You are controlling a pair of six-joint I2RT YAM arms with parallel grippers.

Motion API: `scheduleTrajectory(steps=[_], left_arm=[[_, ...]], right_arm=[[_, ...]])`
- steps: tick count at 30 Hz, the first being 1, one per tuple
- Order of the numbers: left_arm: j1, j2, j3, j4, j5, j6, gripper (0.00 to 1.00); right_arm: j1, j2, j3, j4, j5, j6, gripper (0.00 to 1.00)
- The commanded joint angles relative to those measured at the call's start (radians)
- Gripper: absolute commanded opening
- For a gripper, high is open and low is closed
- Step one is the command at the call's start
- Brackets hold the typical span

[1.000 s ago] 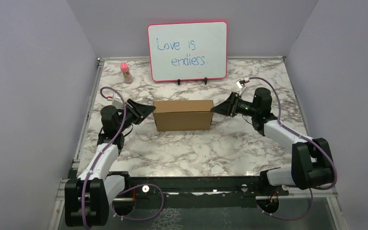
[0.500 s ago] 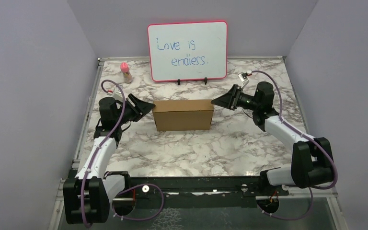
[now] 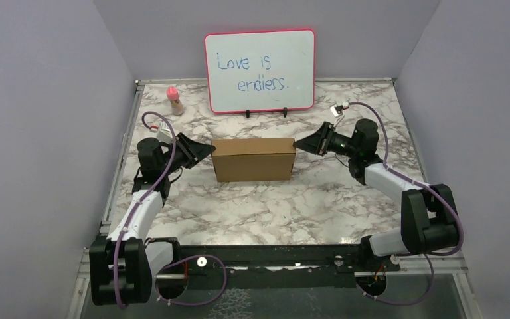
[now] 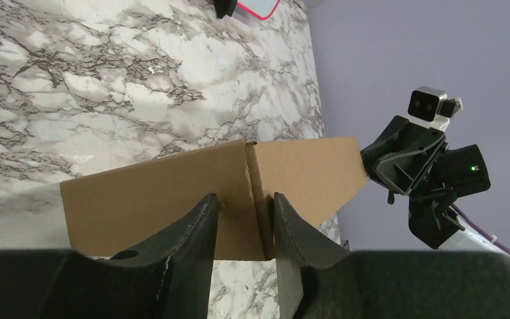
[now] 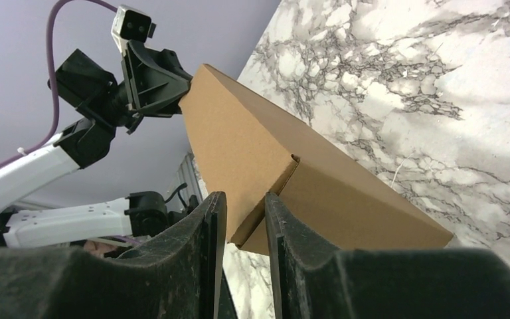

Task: Fold the paper box

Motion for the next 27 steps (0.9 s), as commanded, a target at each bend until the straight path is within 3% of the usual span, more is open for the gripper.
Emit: scheduleTrajectory(steps=[1,9,14,21,24,27], left_arm=[[0.0,0.057,-0.082,-0.106,-0.01,0.061,0.34],[0.001,0.068,-0.1,-0.195,-0.082,0.141,0.28],[0.0,0.078,-0.112,-0.2,-0.091,0.146,0.24],[0.001,0.1,-0.15,-0.161,-0.075,0.124,0.08],[-0.001,0.111,-0.178,-0.145,-0.067,0.105,0.01],[-0.001,0.105,-0.197,-0.164,-0.093,0.118,0.0]], right_arm=[[-0.002,0.05,-0.099,-0.221,0.079,-0.137,0.36],[-0.001,-0.02,-0.033,-0.396,0.166,-0.242,0.42],[-0.002,-0.036,-0.001,-0.417,0.171,-0.242,0.43],[-0.002,0.052,-0.089,-0.338,0.158,-0.259,0.34],[-0.001,0.073,-0.114,-0.369,0.229,-0.296,0.29],[-0.001,0.059,-0.114,-0.452,0.343,-0.337,0.26]])
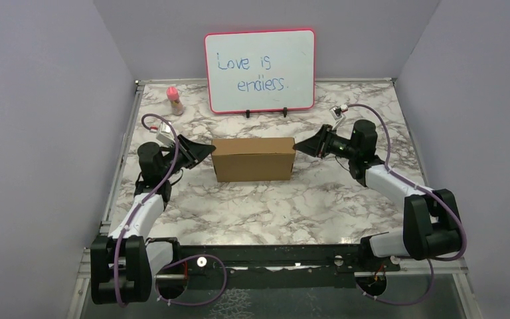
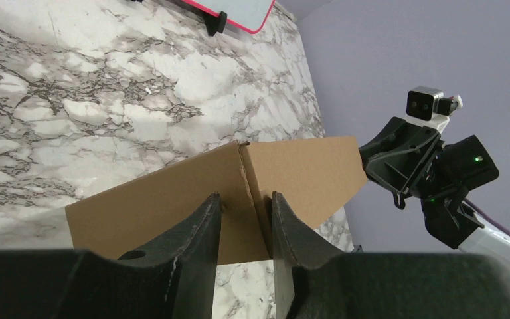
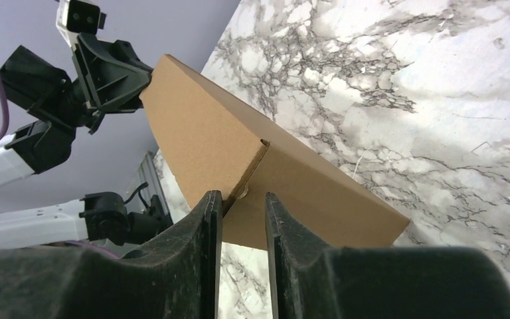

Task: Fold the paper box

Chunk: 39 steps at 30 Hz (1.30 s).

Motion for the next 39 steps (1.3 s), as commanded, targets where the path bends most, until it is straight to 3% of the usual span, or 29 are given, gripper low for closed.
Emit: scheduleTrajectory(steps=[1,6,12,16,19,22,32,39], left_arm=[[-0.003,0.078,-0.113,-0.35,-0.126,0.118,0.0],[-0.003,0.027,-0.105,-0.374,-0.235,0.095,0.0],[-0.002,0.001,-0.114,-0.203,-0.091,-0.057,0.11],[0.039,0.008,-0.179,-0.06,0.002,-0.181,0.1],[0.068,0.036,-0.206,-0.087,0.006,-0.152,0.0],[0.07,0.057,-0.212,-0.185,-0.052,-0.078,0.0],[0.067,0.074,-0.24,-0.181,-0.1,-0.038,0.0],[0.066,-0.099,-0.008,-0.412,-0.137,0.087,0.37]], right_arm=[[-0.003,0.072,-0.093,-0.357,0.292,-0.178,0.24],[-0.003,0.025,-0.078,-0.414,0.375,-0.216,0.18],[-0.001,0.018,-0.072,-0.38,0.303,-0.212,0.18],[-0.002,0.012,-0.075,-0.378,0.308,-0.215,0.18],[-0.002,0.006,-0.075,-0.376,0.298,-0.212,0.18],[-0.001,-0.005,-0.07,-0.375,0.288,-0.209,0.18],[-0.001,-0.068,-0.006,-0.396,0.231,-0.192,0.21],[-0.002,-0.172,0.122,-0.461,0.261,-0.178,0.38]])
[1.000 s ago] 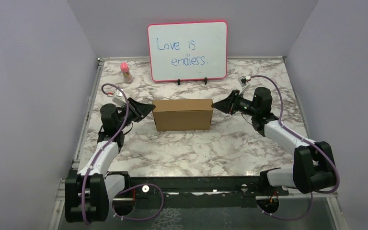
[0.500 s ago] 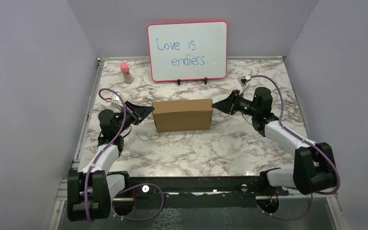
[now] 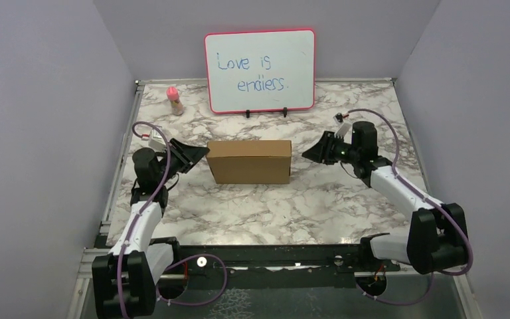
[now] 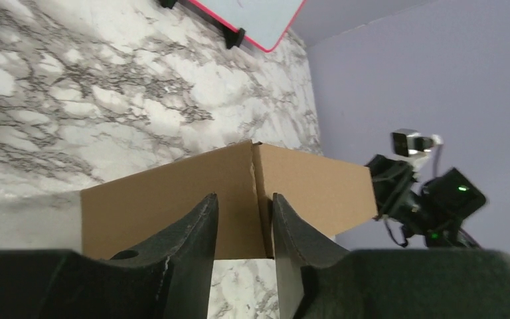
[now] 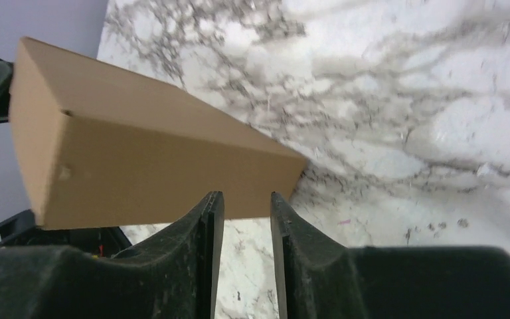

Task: Fold the paper box

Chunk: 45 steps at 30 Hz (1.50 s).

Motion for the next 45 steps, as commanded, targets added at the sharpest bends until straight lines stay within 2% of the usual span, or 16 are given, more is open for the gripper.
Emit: scheduleTrajectory(steps=[1,5,10,13,21,25,29,32,35,38,45], left_arm=[[0.012,0.001,0.108,-0.499,-0.099,0.231,0.43],[0.005,0.0,0.239,-0.585,-0.124,0.313,0.58],[-0.011,-0.002,0.343,-0.659,-0.135,0.383,0.72],[-0.021,-0.013,0.392,-0.706,-0.131,0.405,0.76],[-0.034,-0.056,0.476,-0.891,-0.17,0.489,0.82],[-0.034,-0.101,0.529,-1.009,-0.237,0.588,0.83],[-0.04,-0.128,0.601,-1.097,-0.312,0.709,0.89],[-0.088,-0.146,0.643,-1.133,-0.436,0.769,0.93],[-0.189,-0.192,0.638,-1.135,-0.585,0.802,0.97],[-0.26,-0.265,0.594,-1.115,-0.745,0.807,0.99],[-0.264,-0.411,0.377,-0.887,-0.76,0.716,0.99]], right_arm=[[0.0,-0.09,0.117,-0.067,0.063,-0.012,0.4],[0.0,-0.13,0.156,-0.113,0.124,-0.021,0.52],[0.0,-0.111,0.212,-0.125,-0.002,-0.107,0.69],[0.019,-0.086,0.244,-0.125,-0.07,-0.157,0.76],[0.179,0.019,0.418,-0.172,-0.107,-0.368,0.91],[0.269,0.13,0.575,-0.295,-0.11,-0.524,0.95],[0.359,0.23,0.703,-0.43,-0.076,-0.662,0.98],[0.417,0.292,0.775,-0.527,-0.047,-0.741,0.98],[0.458,0.33,0.817,-0.589,-0.04,-0.772,1.0],[0.494,0.357,0.838,-0.606,-0.004,-0.791,1.0],[0.539,0.489,0.968,-0.722,0.077,-0.829,1.0]])
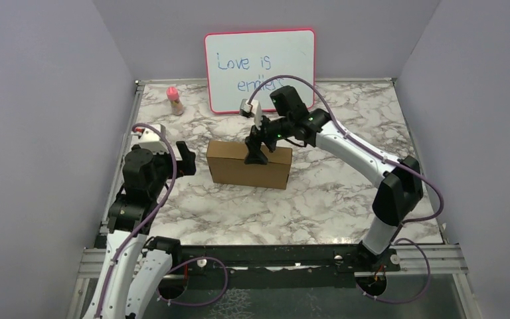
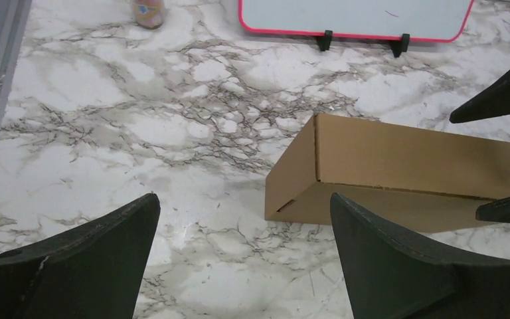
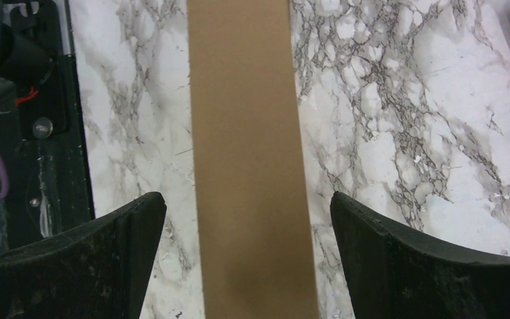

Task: Fold the paper box

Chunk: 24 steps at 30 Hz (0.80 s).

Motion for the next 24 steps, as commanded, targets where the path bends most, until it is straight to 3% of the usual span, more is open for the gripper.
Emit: scheduleTrajectory(steps=[1,5,10,21,24], left_arm=[[-0.005,-0.068,-0.148,0.184,-0.098,-0.059,0.99],[0.002,-0.094,-0.203,0.239,-0.084,-0.072,0.99],[-0.002,-0.102,-0.194,0.215,-0.15,-0.033,0.99],[-0.005,-0.124,-0.196,0.205,-0.177,-0.041,0.99],[-0.006,-0.127,-0.197,0.203,-0.179,-0.042,0.99]], right_arm=[[0.034,0.081,0.106,-0.139,0.1,-0.059,1.0],[0.062,0.125,0.145,-0.18,0.169,-0.084,0.98],[0.117,0.168,0.207,-0.257,0.236,-0.114,0.87],[0.23,0.105,0.169,-0.254,0.564,-0.22,0.46],[0.273,0.057,0.128,-0.189,0.713,-0.277,0.4]])
